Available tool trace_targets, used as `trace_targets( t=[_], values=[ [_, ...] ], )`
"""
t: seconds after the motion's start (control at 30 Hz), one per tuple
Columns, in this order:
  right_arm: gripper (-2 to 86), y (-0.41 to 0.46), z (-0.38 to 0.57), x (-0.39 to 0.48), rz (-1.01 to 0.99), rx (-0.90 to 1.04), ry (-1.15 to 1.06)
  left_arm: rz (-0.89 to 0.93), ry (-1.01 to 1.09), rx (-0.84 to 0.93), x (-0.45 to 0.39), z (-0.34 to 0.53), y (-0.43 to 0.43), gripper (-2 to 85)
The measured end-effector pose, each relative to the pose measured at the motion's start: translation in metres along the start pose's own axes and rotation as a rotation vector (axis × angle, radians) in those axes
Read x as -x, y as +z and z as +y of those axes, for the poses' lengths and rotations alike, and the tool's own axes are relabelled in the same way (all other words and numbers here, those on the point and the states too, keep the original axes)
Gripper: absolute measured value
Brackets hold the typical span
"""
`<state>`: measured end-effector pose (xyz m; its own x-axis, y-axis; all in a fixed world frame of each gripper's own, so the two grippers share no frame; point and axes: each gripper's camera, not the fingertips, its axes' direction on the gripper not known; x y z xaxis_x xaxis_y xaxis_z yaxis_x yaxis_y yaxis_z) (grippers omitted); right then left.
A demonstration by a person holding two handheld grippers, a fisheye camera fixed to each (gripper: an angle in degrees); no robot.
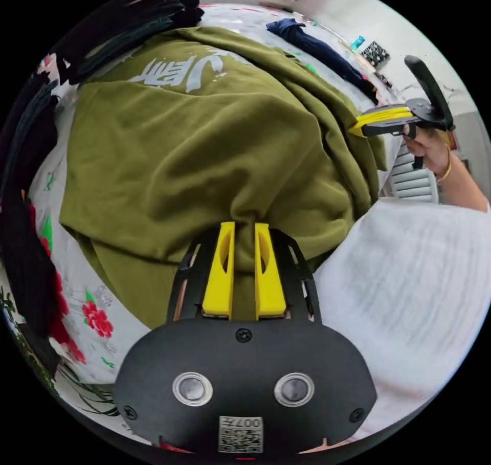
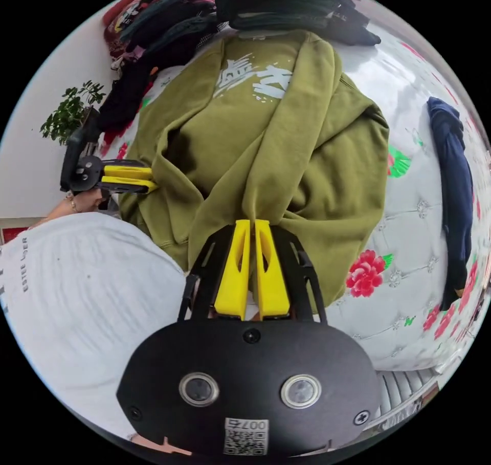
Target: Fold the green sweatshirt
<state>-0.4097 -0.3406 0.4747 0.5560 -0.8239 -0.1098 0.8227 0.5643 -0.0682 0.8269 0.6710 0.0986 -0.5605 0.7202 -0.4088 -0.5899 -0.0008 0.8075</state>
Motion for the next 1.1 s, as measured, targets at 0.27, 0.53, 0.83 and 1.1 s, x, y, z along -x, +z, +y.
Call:
trace_targets(
  t=[0.27, 0.53, 0.83, 1.1],
  values=[
    [0.1, -0.205, 0.044, -0.117, 0.01, -0.531, 0.191, 0.349, -0.23, -0.431, 0.125, 0.075, -0.17, -0.5],
    [3.5, -0.28, 0.129, -0.195, 0.386, -0.943, 0.712, -0.045, -1.09, -1.025, 0.282, 0.245, -0.34, 1.9],
    [9.2, -0.047, 0.123, -0.156, -0.037, -0.297, 0.472, 0.05, -0.908, -0.495, 0.16, 0.238, -0.143, 9.6],
    [6.2, -0.012, 0.105, -0.151, -0.275, -0.165, 0.361, 0.089, -0.788, -0.21, 0.059, 0.234, -0.049, 12.3]
  ],
)
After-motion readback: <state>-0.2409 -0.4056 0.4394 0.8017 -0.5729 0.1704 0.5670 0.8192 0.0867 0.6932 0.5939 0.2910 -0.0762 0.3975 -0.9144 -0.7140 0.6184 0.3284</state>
